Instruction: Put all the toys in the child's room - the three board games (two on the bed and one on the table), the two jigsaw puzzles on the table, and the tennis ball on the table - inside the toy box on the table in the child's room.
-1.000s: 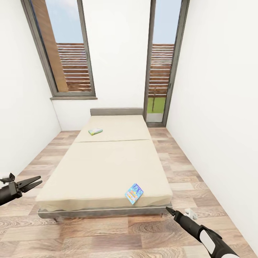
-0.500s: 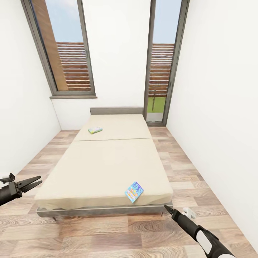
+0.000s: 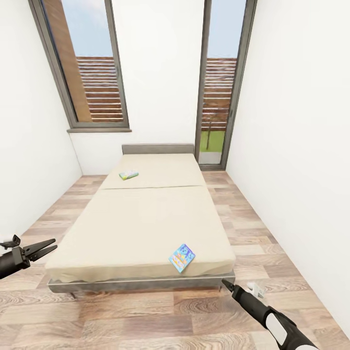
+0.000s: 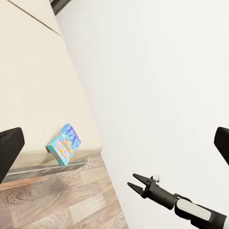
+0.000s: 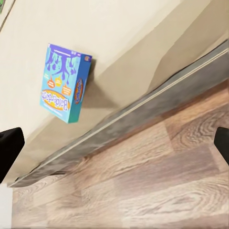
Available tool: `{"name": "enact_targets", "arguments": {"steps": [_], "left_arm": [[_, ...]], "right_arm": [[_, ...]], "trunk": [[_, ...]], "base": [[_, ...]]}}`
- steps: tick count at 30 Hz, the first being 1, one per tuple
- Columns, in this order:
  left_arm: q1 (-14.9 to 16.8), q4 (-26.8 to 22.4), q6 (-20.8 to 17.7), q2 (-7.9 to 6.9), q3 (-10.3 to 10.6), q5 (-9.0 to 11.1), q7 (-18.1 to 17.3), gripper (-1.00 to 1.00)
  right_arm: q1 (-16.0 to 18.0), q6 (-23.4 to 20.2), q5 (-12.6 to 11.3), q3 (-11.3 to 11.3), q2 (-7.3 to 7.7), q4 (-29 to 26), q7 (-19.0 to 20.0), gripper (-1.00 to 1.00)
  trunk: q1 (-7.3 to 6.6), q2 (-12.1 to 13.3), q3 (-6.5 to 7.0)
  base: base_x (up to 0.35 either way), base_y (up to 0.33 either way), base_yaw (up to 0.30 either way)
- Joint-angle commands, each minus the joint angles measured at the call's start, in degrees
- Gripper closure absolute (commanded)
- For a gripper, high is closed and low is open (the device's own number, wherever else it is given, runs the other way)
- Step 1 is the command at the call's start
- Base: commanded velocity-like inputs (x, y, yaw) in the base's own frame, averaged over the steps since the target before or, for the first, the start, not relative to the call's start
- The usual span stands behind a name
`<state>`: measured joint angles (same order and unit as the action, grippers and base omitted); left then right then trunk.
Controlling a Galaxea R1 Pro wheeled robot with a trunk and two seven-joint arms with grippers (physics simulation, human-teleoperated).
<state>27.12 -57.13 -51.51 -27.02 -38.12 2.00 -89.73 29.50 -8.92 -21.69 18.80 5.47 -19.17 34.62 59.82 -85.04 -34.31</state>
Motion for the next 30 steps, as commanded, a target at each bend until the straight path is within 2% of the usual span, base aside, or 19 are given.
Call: {"name": "enact_targets", "arguments": {"steps": [1,7,30], "left_arm": [[0.0,0.0,-0.6,-0.01,0.0,-0.1,-0.3,-1.00],[0.0,0.0,-0.6,-0.03,0.0,-0.1,-0.3,-1.00],[0.0,0.0,-0.8,0.04,0.1,0.1,-0.3,-1.00]], "right_arm": [[0.0,-1.0,-0.5,0.2,-0.01,0.0,0.2,-1.00],[0.0,-4.0,-0.3,0.1,-0.02,0.0,0.3,-1.00],[0.1,-6.1,-1.0,0.2,-0.54,0.0,1.0,-1.00]], "trunk": [[0.22,-0.4,-0.24],[1.54,-2.9,-1.32],[6.59,-12.1,-5.45]], "base": [[0.000,0.000,0.000],[0.000,0.000,0.000],[0.000,0.000,0.000]]}}
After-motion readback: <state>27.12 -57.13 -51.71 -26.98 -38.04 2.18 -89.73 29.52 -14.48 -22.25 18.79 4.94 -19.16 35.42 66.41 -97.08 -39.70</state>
